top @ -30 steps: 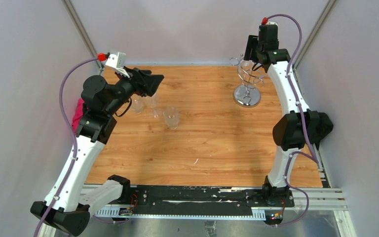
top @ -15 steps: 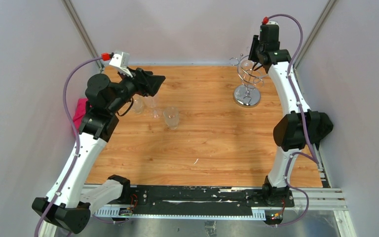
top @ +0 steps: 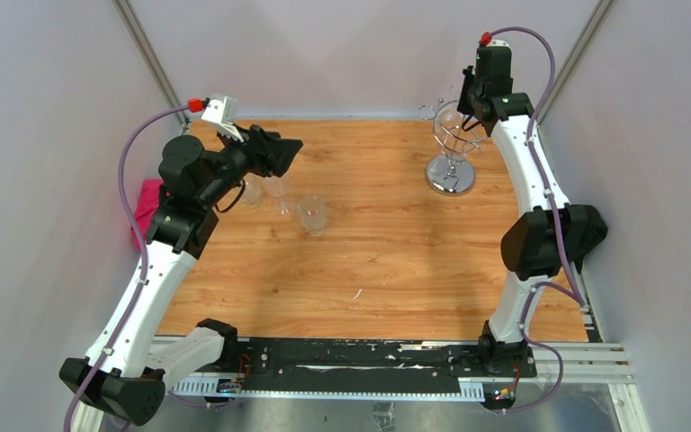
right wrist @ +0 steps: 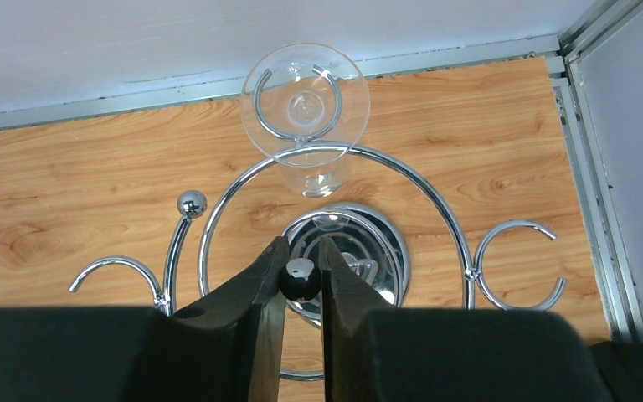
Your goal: Take the wine glass off the wine glass rack
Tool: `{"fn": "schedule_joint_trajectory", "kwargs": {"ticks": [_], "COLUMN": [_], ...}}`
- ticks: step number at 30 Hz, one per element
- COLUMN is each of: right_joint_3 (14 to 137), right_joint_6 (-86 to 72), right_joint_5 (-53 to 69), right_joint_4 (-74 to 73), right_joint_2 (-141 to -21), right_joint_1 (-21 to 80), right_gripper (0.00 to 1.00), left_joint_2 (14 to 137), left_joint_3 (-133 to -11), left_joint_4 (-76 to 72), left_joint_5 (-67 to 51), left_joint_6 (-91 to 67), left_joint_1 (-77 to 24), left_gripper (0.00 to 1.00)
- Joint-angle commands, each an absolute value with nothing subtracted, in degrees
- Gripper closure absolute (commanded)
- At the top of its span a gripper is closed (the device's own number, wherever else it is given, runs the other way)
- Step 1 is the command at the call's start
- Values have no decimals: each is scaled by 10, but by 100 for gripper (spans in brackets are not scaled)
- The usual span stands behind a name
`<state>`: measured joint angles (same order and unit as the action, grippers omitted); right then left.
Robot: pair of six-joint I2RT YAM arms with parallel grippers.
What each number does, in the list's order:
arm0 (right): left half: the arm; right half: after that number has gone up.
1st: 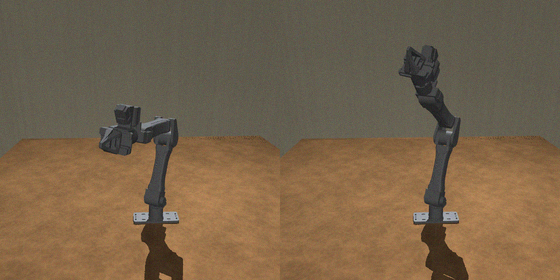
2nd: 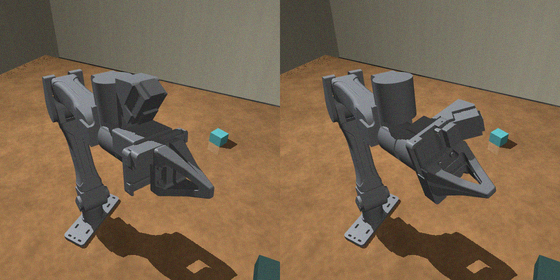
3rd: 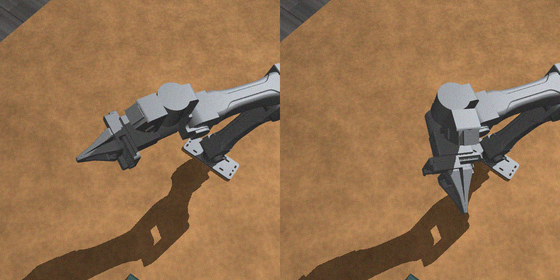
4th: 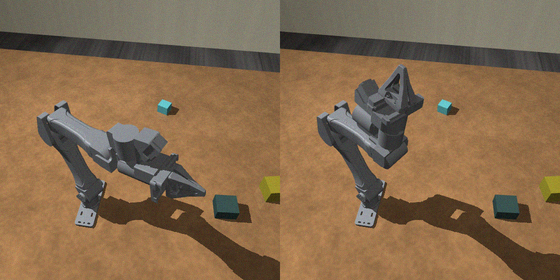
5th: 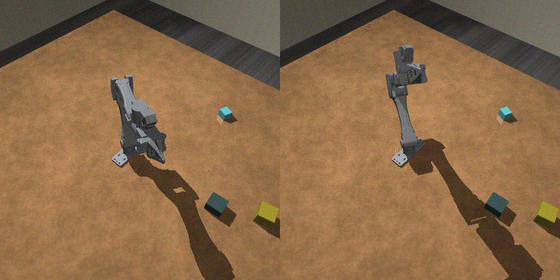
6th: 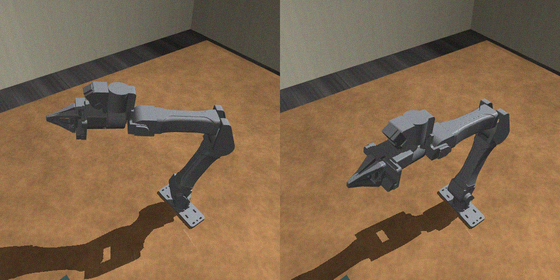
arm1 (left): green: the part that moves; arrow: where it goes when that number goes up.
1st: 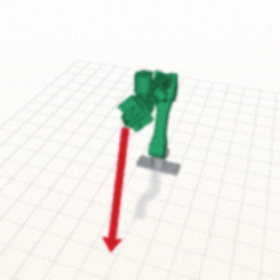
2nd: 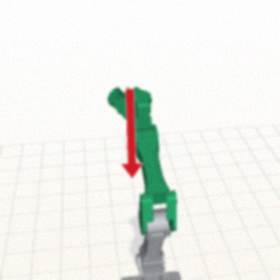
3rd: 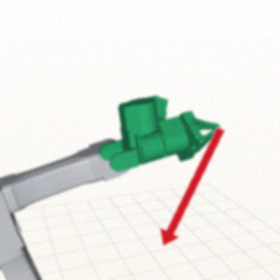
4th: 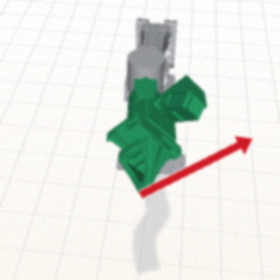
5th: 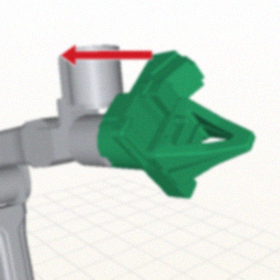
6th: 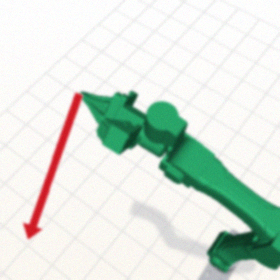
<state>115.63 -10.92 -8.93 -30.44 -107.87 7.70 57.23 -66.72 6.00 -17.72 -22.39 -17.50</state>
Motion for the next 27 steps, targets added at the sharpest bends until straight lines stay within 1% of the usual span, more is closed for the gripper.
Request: {"fn": "schedule_joint_trajectory", "kwargs": {"ticks": [1,20,27], "right_joint_3": [1150,1121,1086], "right_joint_6": [-107,-109,-118], "right_joint_5": [-90,-74,-52], "right_joint_4": [-302,-287,-281], "right_joint_2": [-1050,-990,-959], "right_joint_1": [71,71,71], "right_gripper": [100,100,100], "left_joint_2": [570,564,561], "left_joint_3": [-658,-656,-656], "left_joint_4": [44,41,43], "left_joint_5": [-177,-172,-171], "left_joint_6": [-227,-232,-232], "left_joint_1": [-179,-179,-179], "left_gripper": [32,32,32]}}
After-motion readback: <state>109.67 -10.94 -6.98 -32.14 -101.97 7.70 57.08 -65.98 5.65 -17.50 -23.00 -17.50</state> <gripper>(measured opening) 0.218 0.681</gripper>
